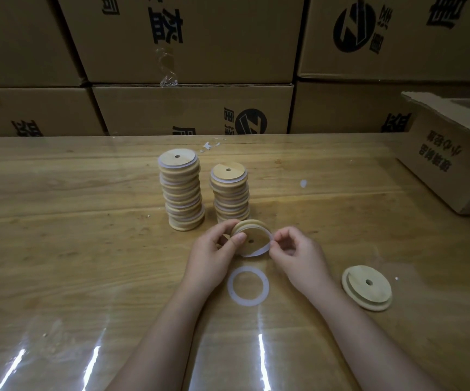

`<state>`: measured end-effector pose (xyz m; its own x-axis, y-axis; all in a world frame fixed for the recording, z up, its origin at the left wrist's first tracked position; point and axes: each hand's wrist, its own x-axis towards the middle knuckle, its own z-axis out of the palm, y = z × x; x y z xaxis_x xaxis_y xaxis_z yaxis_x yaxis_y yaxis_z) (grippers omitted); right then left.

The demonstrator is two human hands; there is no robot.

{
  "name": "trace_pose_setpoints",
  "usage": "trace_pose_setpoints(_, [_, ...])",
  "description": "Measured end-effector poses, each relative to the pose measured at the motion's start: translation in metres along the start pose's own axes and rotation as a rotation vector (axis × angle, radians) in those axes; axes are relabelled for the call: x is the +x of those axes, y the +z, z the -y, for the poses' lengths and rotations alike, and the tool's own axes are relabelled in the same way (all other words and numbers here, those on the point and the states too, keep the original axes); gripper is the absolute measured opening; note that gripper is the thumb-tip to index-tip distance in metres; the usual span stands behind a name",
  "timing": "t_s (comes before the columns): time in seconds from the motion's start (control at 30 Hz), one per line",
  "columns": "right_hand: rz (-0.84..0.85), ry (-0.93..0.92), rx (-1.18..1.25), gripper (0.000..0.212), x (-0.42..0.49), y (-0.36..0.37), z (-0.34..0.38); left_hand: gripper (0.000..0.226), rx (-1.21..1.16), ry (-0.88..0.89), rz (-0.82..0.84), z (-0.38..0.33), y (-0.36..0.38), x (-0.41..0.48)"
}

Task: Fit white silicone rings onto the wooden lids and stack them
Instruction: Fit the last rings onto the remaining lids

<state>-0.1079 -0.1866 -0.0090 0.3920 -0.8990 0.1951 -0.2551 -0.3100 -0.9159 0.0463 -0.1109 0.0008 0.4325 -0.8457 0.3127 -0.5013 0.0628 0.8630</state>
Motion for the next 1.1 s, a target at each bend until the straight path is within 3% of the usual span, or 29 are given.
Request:
trace_pose_setpoints(0.43, [0.093, -0.018, -0.045, 0.016, -0.0009, -0.0021, 0.0022, 0.024, -0.109, -0.050, 0.009, 0.0000, -0.0024, 0.0003])
trace_pose_setpoints(0.57, [0.050, -0.012, -0.018, 0.018, 0.0006, -0.0017, -0.0007, 0.020, -0.163, -0.025, 0.068, -0.0036, -0.0018, -0.0011])
trace_pose_setpoints(0.77, [-0.033, -0.098, 0.076, 0.026, -0.0013, -0.0020, 0.0013, 0.021, 0.030, 0.011, 0.067, -0.0023, 0.0050, -0.0056])
trace_pose_setpoints(1.1, [-0.075, -0.134, 0.050, 0.026, -0.0013, -0.0012, 0.0016, 0.024, 0.044, 0.083, 0.038, -0.0065, 0.0019, -0.0042])
